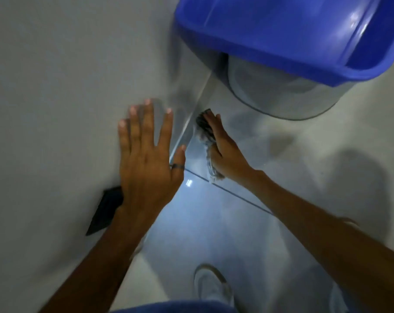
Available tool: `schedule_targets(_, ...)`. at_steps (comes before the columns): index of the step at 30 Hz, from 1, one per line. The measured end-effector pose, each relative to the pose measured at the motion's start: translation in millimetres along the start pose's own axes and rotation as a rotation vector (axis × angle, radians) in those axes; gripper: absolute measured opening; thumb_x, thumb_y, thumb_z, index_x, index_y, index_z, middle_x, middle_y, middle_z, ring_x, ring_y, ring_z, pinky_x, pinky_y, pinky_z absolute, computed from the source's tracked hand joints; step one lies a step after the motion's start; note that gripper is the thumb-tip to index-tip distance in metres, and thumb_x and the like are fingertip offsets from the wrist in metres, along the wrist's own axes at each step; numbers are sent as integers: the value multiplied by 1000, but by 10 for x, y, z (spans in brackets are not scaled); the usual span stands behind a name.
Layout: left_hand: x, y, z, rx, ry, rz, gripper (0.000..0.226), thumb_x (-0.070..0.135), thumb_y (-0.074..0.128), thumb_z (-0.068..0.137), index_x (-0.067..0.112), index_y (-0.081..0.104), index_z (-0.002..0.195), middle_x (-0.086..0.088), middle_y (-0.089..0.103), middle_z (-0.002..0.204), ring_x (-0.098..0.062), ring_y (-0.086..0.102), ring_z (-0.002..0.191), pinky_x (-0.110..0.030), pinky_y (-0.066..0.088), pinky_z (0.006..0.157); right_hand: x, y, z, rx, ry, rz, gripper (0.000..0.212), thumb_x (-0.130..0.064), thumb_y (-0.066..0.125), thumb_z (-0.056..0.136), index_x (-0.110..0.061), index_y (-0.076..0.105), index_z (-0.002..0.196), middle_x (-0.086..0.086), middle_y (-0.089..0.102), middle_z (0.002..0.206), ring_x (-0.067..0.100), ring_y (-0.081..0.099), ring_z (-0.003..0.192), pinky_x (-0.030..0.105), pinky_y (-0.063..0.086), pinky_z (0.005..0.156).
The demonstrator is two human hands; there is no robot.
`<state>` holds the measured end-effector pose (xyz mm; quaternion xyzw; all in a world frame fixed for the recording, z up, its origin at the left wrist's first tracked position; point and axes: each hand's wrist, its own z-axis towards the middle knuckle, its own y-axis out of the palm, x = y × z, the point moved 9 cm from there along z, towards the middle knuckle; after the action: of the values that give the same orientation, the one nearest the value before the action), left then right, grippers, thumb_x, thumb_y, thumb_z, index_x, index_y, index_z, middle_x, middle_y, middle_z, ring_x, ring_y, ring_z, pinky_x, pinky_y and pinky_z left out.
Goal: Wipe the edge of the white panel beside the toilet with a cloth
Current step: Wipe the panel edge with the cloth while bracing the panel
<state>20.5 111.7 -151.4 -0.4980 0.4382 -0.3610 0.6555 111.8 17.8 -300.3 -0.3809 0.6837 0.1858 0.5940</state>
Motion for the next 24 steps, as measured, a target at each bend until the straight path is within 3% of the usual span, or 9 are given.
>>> schedule_targets(1, 69, 143, 89, -13, 47, 42, 74, 49, 40, 112, 8, 31, 173, -26, 15, 178, -48, 10, 165, -53, -3, 135, 158, 4, 154, 10, 33, 5, 77, 6, 41, 99, -28, 16, 163, -3, 9, 174, 27, 35, 154, 21, 43, 118)
schedule_targets(3, 190, 413, 203, -56, 124, 129, 77, 53, 34, 112, 11, 23, 176, -23, 8, 180, -46, 4, 166, -52, -11, 133, 368, -20, 448, 65, 90, 78, 70, 2, 40, 101, -26, 21, 163, 8, 29, 171, 28, 45, 148, 32, 44, 119)
schedule_targets(5, 217, 604, 261, -82, 192, 200, 75, 52, 32, 114, 12, 17, 177, -20, 1, 181, -44, -1, 167, -48, -21, 130, 516, -98, 678, 181, 127, 216, 57, -5, 40, 104, -22, 32, 158, 7, 49, 158, 25, 52, 141, 41, 43, 120)
schedule_targets(7, 158, 682, 312, -77, 217, 272, 72, 48, 30, 115, 11, 19, 176, -20, -1, 181, -43, -4, 167, -43, -28, 128, 643, -172, 851, 281, 152, 322, 49, -10, 42, 106, -17, 39, 154, 8, 55, 151, 26, 55, 137, 36, 44, 116)
schedule_targets(9, 127, 703, 343, -51, 234, 338, 70, 47, 27, 115, 12, 22, 176, -19, -2, 182, -42, -4, 168, -43, -31, 126, 759, -207, 1006, 333, 134, 389, 49, -6, 42, 105, -11, 39, 153, 12, 53, 152, 26, 52, 139, 34, 43, 116)
schedule_targets(11, 117, 676, 371, -34, 245, 372, 70, 48, 29, 115, 12, 25, 175, -17, -1, 182, -41, -4, 168, -46, -30, 125, 869, -222, 1156, 376, 103, 448, 51, -1, 42, 104, -7, 38, 154, 15, 51, 154, 28, 49, 143, 40, 40, 123)
schedule_targets(17, 3, 323, 281, 5, 195, 425, 68, 50, 37, 112, 18, 36, 172, -12, 8, 183, -39, -3, 168, -60, -6, 130, 813, -107, 1523, 402, 14, 428, 55, -16, 44, 110, -7, 26, 161, 18, 34, 168, 36, 38, 153, 50, 36, 124)
schedule_targets(20, -136, 191, 65, 7, 171, 464, 71, 52, 34, 109, 20, 35, 172, -11, 6, 183, -38, -3, 168, -57, -13, 128, 719, 68, 1532, 529, -69, 401, 57, -14, 41, 110, 6, 20, 159, 26, 20, 170, 41, 19, 161, 56, 22, 130)
schedule_targets(24, -267, 192, -236, -33, 182, 503, 71, 49, 38, 111, 22, 28, 175, -9, 4, 183, -40, 0, 168, -50, -25, 127, 701, 563, 1123, 696, 20, 326, 62, -29, 36, 108, 6, 25, 158, 26, 25, 169, 39, 22, 160, 57, 25, 129)
